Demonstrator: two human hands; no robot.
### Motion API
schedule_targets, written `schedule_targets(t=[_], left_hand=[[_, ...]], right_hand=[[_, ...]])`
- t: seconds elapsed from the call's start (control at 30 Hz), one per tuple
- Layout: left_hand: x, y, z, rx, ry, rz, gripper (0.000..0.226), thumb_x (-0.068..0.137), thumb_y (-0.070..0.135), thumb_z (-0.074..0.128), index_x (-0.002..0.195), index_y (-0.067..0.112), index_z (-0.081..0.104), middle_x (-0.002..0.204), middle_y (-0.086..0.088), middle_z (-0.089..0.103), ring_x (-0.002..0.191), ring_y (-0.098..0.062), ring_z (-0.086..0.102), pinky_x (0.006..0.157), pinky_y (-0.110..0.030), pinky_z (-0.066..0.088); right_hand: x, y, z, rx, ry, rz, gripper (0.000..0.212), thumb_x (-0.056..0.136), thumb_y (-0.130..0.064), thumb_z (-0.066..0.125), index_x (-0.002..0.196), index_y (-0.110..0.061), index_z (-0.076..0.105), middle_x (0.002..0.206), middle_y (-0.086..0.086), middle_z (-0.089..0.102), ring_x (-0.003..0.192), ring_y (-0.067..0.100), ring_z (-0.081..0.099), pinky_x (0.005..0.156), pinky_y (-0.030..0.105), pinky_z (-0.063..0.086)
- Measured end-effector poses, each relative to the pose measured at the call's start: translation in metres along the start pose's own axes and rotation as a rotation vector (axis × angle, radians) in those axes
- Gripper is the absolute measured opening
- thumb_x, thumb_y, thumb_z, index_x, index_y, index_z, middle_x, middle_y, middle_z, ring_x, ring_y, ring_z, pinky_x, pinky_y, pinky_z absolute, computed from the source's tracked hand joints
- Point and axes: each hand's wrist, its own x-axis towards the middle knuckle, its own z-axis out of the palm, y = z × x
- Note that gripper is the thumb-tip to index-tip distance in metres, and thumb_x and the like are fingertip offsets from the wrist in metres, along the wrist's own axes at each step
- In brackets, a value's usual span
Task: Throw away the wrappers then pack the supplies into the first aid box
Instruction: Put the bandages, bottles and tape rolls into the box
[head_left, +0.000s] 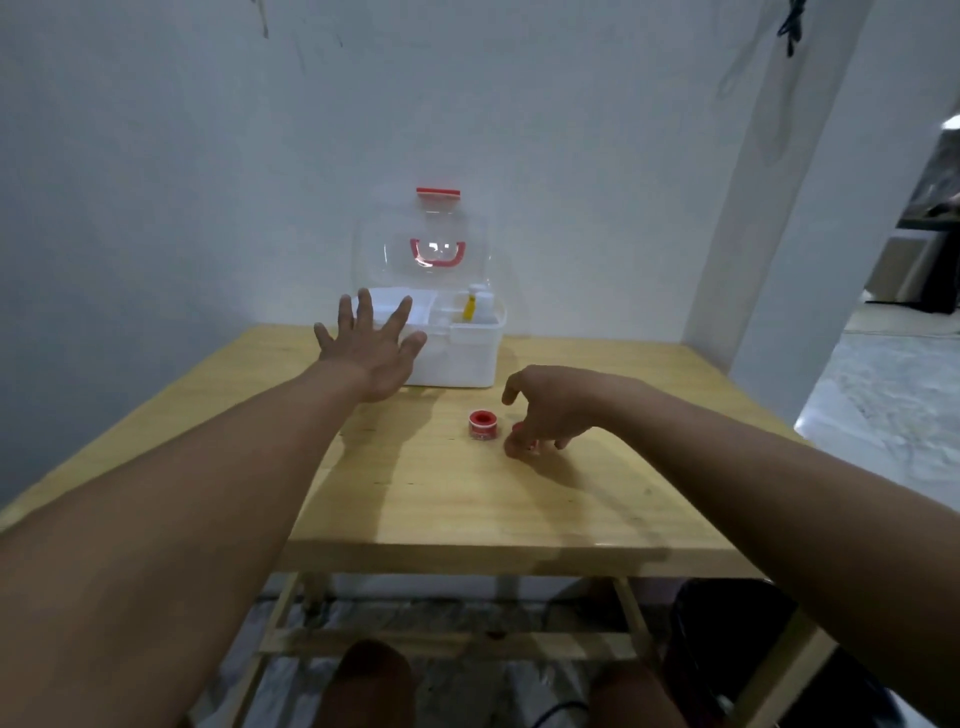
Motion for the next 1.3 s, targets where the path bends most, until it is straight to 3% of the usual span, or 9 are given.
schedule_targets(t=[0.1,0.2,0.4,0.63,0.73,0.87,0.97,1.07,1.3], left_hand=[[-0.002,-0.003,0.001,-0.019,0.05,0.027,0.06,0.098,0.06,0.009,0.154,0.042,-0.003,0.164,-0.009,-0.014,0.149,-0.03,-0.017,0.117,-0.061,-0.005],[-0.004,-0.008,0.003,-0.061,0.144,0.051,0.058,0.101,0.053,0.013,0.156,0.037,0.003,0.165,-0.009,0.001,0.152,-0.028,-0.006,0.118,-0.058,0.0],[-0.001,-0.024,0.006,-0.089,0.243,0.052,0.057,0.102,0.042,0.019,0.156,0.026,0.015,0.164,-0.008,0.016,0.151,-0.026,0.006,0.12,-0.055,0.006],[-0.002,-0.034,0.014,-0.092,0.234,0.084,0.06,0.102,0.048,0.018,0.157,0.024,0.012,0.165,-0.006,0.008,0.152,-0.021,0.001,0.122,-0.049,0.004],[-0.004,-0.035,0.02,-0.071,0.23,0.098,0.061,0.102,0.049,0.016,0.157,0.026,0.004,0.166,-0.005,-0.001,0.152,-0.022,-0.003,0.122,-0.048,0.003],[0.001,-0.038,0.021,-0.057,0.249,0.115,0.061,0.102,0.049,0.015,0.157,0.026,-0.001,0.166,-0.005,-0.005,0.152,-0.021,-0.007,0.122,-0.046,0.0],[0.005,-0.043,0.024,-0.033,0.285,0.135,0.061,0.101,0.048,0.011,0.157,0.027,-0.001,0.166,-0.005,-0.005,0.151,-0.02,-0.01,0.122,-0.044,-0.004],[0.008,-0.044,0.027,-0.012,0.313,0.144,0.065,0.097,0.054,0.004,0.157,0.027,0.0,0.166,-0.005,-0.004,0.151,-0.02,-0.011,0.122,-0.043,-0.004],[0.014,-0.042,0.028,-0.041,0.378,0.167,0.072,0.094,0.058,0.005,0.157,0.023,0.006,0.165,-0.005,-0.003,0.15,-0.016,-0.012,0.12,-0.031,-0.006]], right_hand=[[0.01,-0.007,0.008,-0.054,0.06,-0.075,0.069,0.082,-0.04,0.076,0.142,-0.02,0.045,0.099,0.0,0.066,0.077,0.019,0.068,0.059,0.028,0.054],[0.016,-0.01,0.013,-0.165,0.135,-0.162,0.053,0.088,-0.048,0.066,0.132,-0.022,0.056,0.113,0.002,0.065,0.086,0.017,0.061,0.067,0.031,0.049],[0.022,-0.01,0.001,-0.206,0.168,-0.214,0.041,0.09,-0.051,0.062,0.117,-0.021,0.064,0.094,-0.003,0.072,0.082,0.013,0.061,0.061,0.027,0.043],[0.037,-0.026,-0.057,-0.119,0.32,-0.25,0.04,0.086,-0.059,0.063,0.102,-0.024,0.07,0.076,-0.013,0.071,0.072,0.003,0.065,0.063,0.023,0.049],[0.058,-0.043,-0.082,-0.158,0.391,-0.269,0.043,0.084,-0.059,0.065,0.107,-0.023,0.069,0.084,-0.01,0.067,0.073,0.004,0.06,0.062,0.025,0.047],[0.099,-0.068,-0.104,-0.188,0.405,-0.294,0.047,0.084,-0.056,0.067,0.111,-0.017,0.069,0.095,-0.004,0.069,0.084,0.016,0.068,0.079,0.033,0.056],[0.132,-0.083,-0.106,-0.182,0.382,-0.323,0.041,0.084,-0.05,0.068,0.108,-0.016,0.072,0.089,-0.002,0.072,0.078,0.014,0.069,0.077,0.03,0.056],[0.16,-0.095,-0.104,-0.216,0.369,-0.339,0.039,0.085,-0.048,0.068,0.111,-0.018,0.072,0.097,-0.001,0.072,0.081,0.014,0.066,0.073,0.027,0.052],[0.192,-0.109,-0.104,-0.266,0.347,-0.376,0.037,0.09,-0.039,0.067,0.123,-0.021,0.069,0.108,0.002,0.071,0.093,0.02,0.066,0.087,0.037,0.055]])
